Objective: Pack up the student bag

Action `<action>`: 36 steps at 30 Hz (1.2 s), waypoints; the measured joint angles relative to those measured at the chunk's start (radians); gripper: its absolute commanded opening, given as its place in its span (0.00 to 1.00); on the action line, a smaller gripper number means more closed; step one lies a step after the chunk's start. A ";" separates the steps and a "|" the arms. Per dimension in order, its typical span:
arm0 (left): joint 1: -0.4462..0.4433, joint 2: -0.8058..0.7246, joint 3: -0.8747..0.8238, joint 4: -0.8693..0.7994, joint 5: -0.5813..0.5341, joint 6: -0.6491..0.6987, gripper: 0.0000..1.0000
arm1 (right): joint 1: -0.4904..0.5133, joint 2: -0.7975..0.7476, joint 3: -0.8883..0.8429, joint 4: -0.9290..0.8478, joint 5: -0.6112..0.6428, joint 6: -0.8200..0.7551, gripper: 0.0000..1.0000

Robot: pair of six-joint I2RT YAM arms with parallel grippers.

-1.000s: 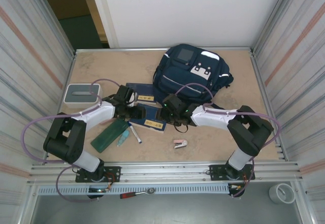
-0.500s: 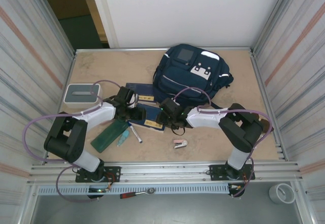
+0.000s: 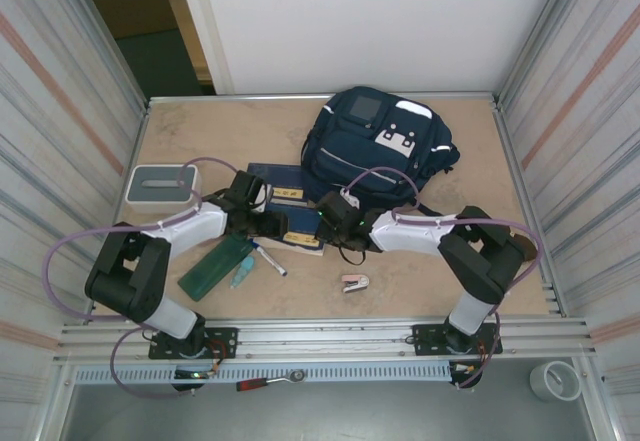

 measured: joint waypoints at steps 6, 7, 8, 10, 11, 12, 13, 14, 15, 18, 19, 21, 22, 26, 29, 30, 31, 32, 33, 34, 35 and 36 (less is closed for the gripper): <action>0.000 -0.055 0.000 -0.008 -0.046 -0.006 0.79 | 0.000 -0.075 0.008 -0.011 0.019 -0.103 0.00; 0.000 -0.069 0.000 -0.008 -0.058 -0.008 0.80 | 0.000 -0.082 0.020 -0.025 0.019 -0.134 0.00; 0.003 -0.089 0.000 -0.010 -0.071 -0.009 0.81 | 0.000 -0.088 0.035 -0.041 0.018 -0.167 0.00; 0.011 -0.126 0.000 -0.013 -0.095 -0.011 0.82 | 0.000 -0.101 0.066 -0.065 0.019 -0.230 0.00; 0.018 -0.148 0.001 -0.015 -0.109 -0.012 0.83 | 0.000 -0.113 0.081 -0.071 0.019 -0.267 0.00; 0.024 -0.166 0.001 -0.016 -0.118 -0.012 0.84 | 0.000 -0.125 0.090 -0.075 0.019 -0.295 0.00; 0.031 -0.188 0.001 -0.018 -0.130 -0.012 0.84 | 0.000 -0.143 0.100 -0.080 0.018 -0.329 0.00; 0.039 -0.209 0.001 -0.020 -0.139 -0.012 0.85 | -0.001 -0.163 0.105 -0.083 0.018 -0.364 0.00; 0.042 -0.227 0.002 -0.021 -0.143 -0.012 0.85 | -0.004 -0.181 0.106 -0.089 0.017 -0.394 0.00; 0.045 -0.279 0.002 -0.018 -0.144 -0.011 0.86 | -0.022 -0.230 0.111 -0.120 0.003 -0.475 0.00; 0.045 -0.293 0.002 -0.012 -0.134 -0.010 0.86 | -0.035 -0.242 0.113 -0.132 -0.005 -0.500 0.00; 0.045 -0.307 0.002 0.002 -0.103 -0.004 0.86 | -0.068 -0.261 0.114 -0.153 -0.021 -0.547 0.00; 0.045 -0.310 0.002 0.013 -0.080 0.001 0.86 | -0.089 -0.270 0.114 -0.167 -0.031 -0.578 0.00; 0.043 -0.301 0.002 0.053 0.005 0.021 0.86 | -0.169 -0.309 0.114 -0.206 -0.097 -0.679 0.00; 0.027 -0.274 0.002 0.104 0.072 0.053 0.86 | -0.231 -0.335 0.118 -0.228 -0.169 -0.747 0.00; 0.016 -0.260 0.002 0.123 0.093 0.068 0.86 | -0.256 -0.340 0.123 -0.237 -0.198 -0.766 0.00; 0.006 -0.243 0.003 0.138 0.109 0.082 0.86 | -0.278 -0.339 0.132 -0.249 -0.223 -0.775 0.00; -0.003 -0.226 0.006 0.146 0.122 0.094 0.86 | -0.295 -0.339 0.137 -0.253 -0.244 -0.779 0.04; -0.013 -0.205 0.014 0.147 0.132 0.106 0.85 | -0.312 -0.339 0.137 -0.256 -0.262 -0.776 0.18; -0.021 -0.181 0.026 0.146 0.141 0.117 0.85 | -0.327 -0.339 0.134 -0.260 -0.276 -0.764 0.33; -0.026 -0.158 0.039 0.144 0.147 0.127 0.85 | -0.338 -0.340 0.123 -0.256 -0.289 -0.755 0.42; -0.031 -0.132 0.054 0.140 0.153 0.135 0.85 | -0.344 -0.346 0.100 -0.251 -0.298 -0.742 0.52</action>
